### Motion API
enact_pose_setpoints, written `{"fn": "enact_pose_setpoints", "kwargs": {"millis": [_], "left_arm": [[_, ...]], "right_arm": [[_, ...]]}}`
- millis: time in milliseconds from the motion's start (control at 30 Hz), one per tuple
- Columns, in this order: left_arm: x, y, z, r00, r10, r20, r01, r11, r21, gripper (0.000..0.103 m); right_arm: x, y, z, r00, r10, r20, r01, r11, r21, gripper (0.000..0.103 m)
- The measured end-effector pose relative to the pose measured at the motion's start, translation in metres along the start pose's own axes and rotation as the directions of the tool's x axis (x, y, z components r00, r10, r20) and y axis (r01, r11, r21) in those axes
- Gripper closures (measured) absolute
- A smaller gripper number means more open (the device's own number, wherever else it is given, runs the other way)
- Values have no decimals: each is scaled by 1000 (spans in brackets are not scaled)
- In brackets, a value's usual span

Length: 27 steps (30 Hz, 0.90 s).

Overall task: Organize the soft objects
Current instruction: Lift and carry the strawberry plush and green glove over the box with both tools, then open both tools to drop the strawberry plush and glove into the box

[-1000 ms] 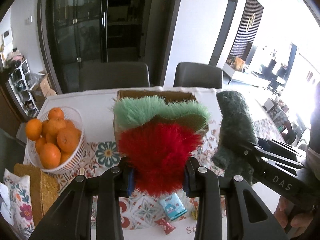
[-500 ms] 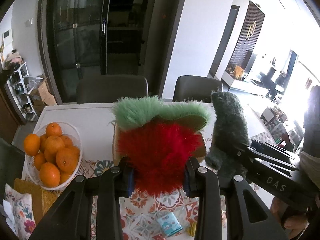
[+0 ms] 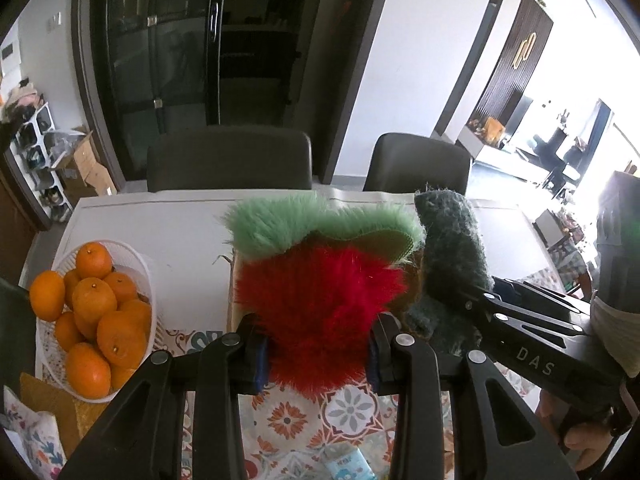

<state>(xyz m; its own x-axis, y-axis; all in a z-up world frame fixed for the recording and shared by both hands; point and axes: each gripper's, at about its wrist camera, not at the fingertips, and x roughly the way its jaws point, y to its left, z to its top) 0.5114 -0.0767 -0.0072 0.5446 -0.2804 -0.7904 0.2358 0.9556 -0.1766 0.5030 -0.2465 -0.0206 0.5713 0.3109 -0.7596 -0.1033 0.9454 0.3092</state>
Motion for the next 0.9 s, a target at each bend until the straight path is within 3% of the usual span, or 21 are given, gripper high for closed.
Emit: {"fn": "enact_pose_setpoints", "kwargs": {"millis": [500,700,767,833,900], "left_arm": [[91,15,6,986,17,-166,-20,1000,-17,66],[107,18,2,978,29,-205,-32,999,-15,55],[105,18,2,979,37,-202,-40,999,-10,43],[100,17,3,981,34,-191,-36,999,-10,43],[93,16,4,983,45,-176,-46,999,-3,43]], "right_arm": [[88,-29,1,987,-31,-156,33,999,6,69],[111,-36,-1,976,-37,-215,38,999,2,55],[113,-37,-2,975,-53,-214,54,999,-2,47],[111,-36,0,978,-56,-203,55,998,-11,39],[107,-33,2,980,-63,-188,60,998,-19,39]]}}
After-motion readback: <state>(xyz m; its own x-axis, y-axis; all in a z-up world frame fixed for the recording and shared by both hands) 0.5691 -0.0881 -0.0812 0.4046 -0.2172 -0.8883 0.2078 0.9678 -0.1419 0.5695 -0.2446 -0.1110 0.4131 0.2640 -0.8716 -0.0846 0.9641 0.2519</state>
